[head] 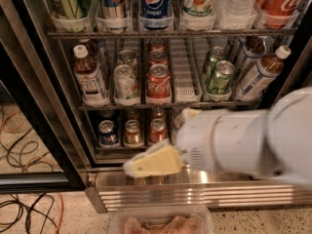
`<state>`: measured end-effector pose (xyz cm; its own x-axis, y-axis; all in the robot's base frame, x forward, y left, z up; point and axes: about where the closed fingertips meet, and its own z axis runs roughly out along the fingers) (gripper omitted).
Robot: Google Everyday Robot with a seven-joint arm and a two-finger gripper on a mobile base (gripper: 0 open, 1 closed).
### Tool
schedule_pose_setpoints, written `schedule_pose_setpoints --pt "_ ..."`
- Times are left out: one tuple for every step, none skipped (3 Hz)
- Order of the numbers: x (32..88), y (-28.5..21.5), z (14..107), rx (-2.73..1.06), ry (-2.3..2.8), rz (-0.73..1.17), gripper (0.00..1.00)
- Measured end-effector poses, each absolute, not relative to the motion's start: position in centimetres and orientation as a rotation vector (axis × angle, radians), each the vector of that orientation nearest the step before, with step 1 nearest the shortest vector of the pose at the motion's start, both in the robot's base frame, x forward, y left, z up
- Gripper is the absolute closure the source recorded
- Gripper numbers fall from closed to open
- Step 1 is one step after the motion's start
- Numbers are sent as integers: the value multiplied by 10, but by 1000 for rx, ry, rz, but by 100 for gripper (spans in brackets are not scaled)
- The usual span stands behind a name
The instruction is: Pick pepsi can from top shelf of fridge
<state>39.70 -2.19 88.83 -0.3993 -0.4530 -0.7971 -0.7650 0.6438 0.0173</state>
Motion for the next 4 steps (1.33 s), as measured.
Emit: schedule_pose_setpoints --pt "405 15 860 -683 2081 667 0" --pt "416 37 871 -582 2043 719 0" --pt "412 45 872 -551 2014 624 0" --pt "445 31 904 -372 1901 551 0"
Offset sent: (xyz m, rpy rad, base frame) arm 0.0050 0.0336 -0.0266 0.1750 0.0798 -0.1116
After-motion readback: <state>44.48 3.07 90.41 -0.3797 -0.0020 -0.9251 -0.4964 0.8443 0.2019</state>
